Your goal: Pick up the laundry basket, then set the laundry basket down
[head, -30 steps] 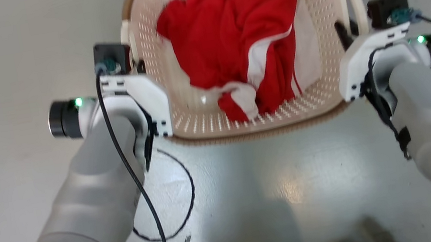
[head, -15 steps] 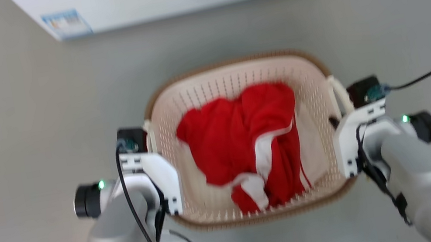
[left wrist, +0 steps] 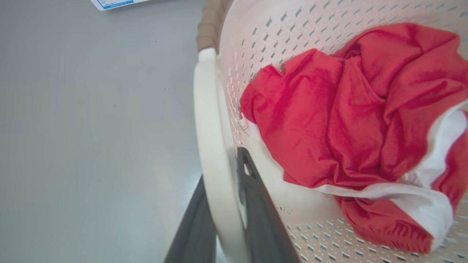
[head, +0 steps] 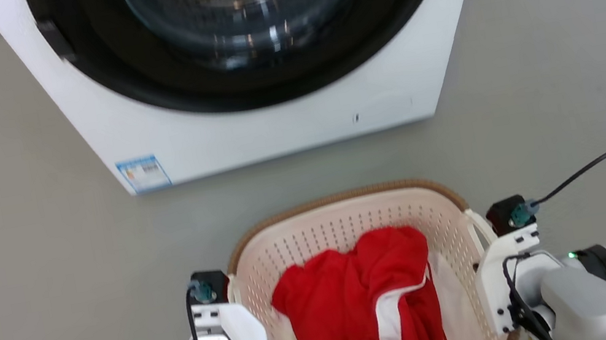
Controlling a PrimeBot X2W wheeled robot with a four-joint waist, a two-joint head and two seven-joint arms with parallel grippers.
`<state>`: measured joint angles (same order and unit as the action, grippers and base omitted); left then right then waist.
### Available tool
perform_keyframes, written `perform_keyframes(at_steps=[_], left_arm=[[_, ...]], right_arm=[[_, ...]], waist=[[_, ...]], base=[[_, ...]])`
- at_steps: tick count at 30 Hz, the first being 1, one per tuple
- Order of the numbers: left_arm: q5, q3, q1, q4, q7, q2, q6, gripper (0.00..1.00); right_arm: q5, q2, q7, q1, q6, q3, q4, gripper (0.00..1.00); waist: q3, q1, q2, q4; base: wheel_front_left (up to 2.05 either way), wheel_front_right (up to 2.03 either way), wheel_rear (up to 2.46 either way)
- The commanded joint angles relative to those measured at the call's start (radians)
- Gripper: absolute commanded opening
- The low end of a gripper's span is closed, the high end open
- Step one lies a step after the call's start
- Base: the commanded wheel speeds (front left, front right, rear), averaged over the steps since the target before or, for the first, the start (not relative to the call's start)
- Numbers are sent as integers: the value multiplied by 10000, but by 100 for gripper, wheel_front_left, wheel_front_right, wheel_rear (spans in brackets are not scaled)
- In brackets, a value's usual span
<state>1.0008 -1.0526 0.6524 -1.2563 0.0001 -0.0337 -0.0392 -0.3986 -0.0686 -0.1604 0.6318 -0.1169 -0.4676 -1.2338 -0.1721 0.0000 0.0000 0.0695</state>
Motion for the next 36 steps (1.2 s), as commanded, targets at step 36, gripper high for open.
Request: perform_keyframes(at_steps=[36], left_arm=[[499, -802, -550, 297, 981, -166, 274, 0]], right_arm=[[-1167, 183, -439, -454, -138, -1318, 98, 0]], waist=[[1859, 0, 0, -41]], base=[[0, 0, 0]])
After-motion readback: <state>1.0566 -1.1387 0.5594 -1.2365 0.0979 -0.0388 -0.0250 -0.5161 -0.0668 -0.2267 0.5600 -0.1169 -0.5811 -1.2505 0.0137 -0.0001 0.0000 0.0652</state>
